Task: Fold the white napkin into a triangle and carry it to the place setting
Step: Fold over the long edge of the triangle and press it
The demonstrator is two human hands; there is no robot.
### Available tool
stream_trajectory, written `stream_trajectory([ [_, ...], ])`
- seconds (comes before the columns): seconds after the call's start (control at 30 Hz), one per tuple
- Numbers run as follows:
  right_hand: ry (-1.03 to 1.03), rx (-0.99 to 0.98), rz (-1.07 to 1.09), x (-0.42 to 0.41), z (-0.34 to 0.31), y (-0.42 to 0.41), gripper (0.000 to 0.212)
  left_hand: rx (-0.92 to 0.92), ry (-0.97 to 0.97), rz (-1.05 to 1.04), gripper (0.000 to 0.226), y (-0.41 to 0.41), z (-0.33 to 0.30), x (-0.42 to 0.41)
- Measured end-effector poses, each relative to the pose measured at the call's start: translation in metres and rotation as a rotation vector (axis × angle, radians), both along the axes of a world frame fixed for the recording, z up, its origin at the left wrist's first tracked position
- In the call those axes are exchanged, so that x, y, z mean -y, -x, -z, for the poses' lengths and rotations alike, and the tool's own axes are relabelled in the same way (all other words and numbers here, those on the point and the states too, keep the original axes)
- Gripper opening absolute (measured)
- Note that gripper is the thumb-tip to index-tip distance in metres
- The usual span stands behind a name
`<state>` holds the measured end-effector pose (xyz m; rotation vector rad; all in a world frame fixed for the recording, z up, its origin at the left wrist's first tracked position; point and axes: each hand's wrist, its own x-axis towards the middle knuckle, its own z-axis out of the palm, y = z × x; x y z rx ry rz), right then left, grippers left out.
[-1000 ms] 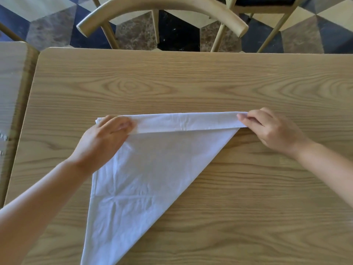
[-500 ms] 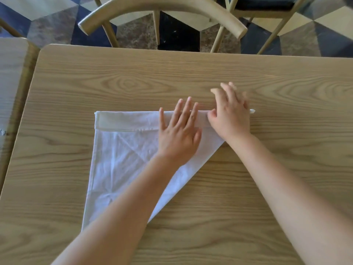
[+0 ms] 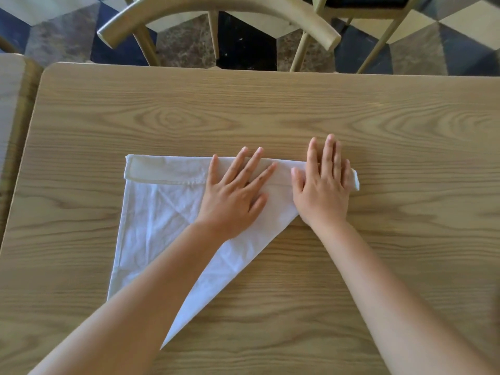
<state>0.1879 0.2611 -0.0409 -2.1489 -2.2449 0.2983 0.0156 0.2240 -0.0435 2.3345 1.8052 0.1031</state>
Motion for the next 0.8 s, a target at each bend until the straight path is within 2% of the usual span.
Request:
stream_trajectory([
  [0.13,0.029,-0.001,0.000,0.000,-0.002,-0.008,0.066,-0.012,0.013,-0.035,0.056,0.026,-0.002,0.004],
  [0.37,0.032,0.005,0.060,-0.005,-0.002,-0.032,0.059,-0.044,0.037,-0.278,0.069,0.119,-0.008,0.022],
  [0.53,0.000,-0.028,0.093,-0.004,0.000,-0.034,0.055,-0.002,0.043,-0.469,0.075,0.104,-0.009,0.020],
  [0.7,-0.246,-0.137,-0.058,-0.010,-0.009,-0.058,0.037,0.108,0.069,-0.797,0.074,0.069,-0.008,-0.002],
  [0.8,-0.078,-0.265,-0.038,-0.025,-0.026,-0.069,0.019,0.087,0.024,-0.819,0.076,0.061,-0.004,-0.006],
])
